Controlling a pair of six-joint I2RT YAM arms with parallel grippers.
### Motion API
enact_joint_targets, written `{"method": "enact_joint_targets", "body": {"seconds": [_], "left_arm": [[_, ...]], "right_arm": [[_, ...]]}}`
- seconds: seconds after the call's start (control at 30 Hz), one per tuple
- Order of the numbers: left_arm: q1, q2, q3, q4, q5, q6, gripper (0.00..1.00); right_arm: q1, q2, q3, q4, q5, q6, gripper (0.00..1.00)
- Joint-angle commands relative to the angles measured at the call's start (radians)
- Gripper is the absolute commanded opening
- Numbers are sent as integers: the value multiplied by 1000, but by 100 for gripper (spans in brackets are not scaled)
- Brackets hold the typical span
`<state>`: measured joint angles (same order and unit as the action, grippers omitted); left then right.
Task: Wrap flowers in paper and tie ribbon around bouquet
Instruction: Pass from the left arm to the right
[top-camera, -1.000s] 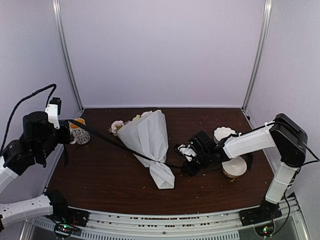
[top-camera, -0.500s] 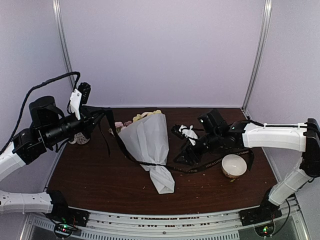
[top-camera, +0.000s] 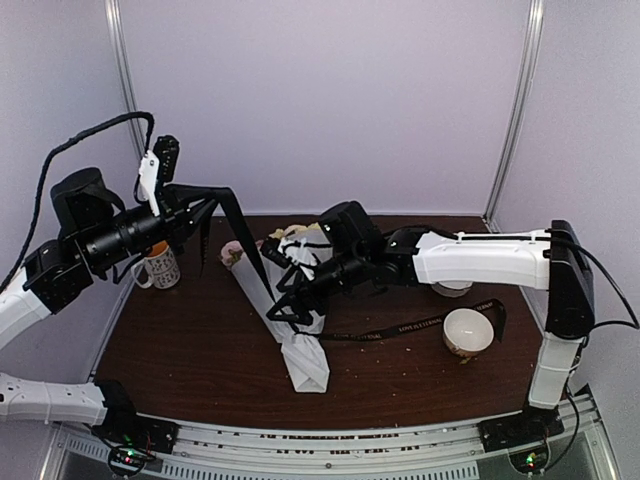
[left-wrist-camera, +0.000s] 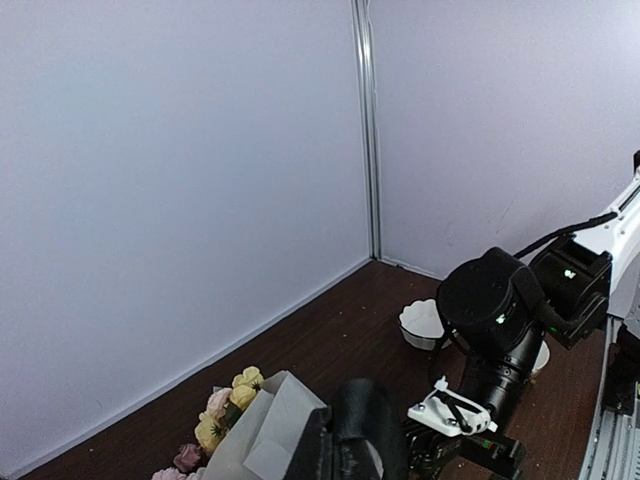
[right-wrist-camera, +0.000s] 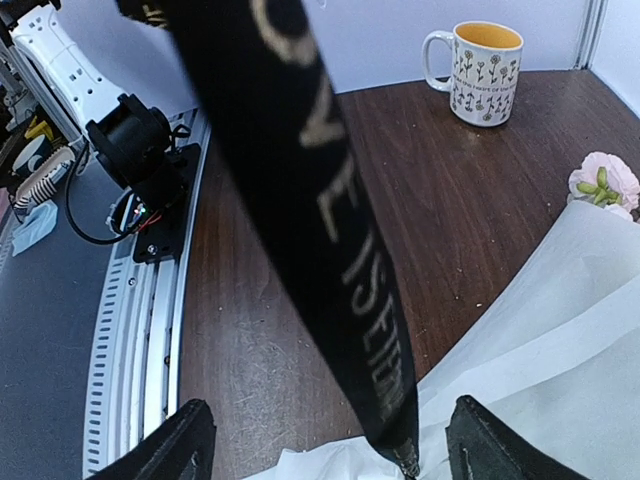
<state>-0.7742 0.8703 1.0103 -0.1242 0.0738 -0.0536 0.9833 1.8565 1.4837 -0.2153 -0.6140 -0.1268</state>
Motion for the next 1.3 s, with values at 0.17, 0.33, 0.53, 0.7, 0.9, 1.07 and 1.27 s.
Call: {"method": "enact_joint_targets", "body": {"seconds": [0.17,0.33,0.53,0.7,0.9,1.07,1.27], "left_arm": [[-5,30,26,74,29,27,0],[-5,29,31,76,10,37,0],[-5,34,56,70,-53,55,0],[-5,40,59,72,-25,54,0],[-5,24,47,74,-26,54,0],[-5,-17,12,75,-73,56,0],[-5,-81,-114,23,-140,33,0]], "right_arm": [[-1,22,2,155,93,106,62],[14,38,7,170,107,119,67],[49,49,-16,234,194,152,70],[53,51,-25,260,295,189,54],[53,22,-69,279,363,196,27],[50,-9,-110,279,393,196,16],[26,-44,-164,316,368,225,0]]}}
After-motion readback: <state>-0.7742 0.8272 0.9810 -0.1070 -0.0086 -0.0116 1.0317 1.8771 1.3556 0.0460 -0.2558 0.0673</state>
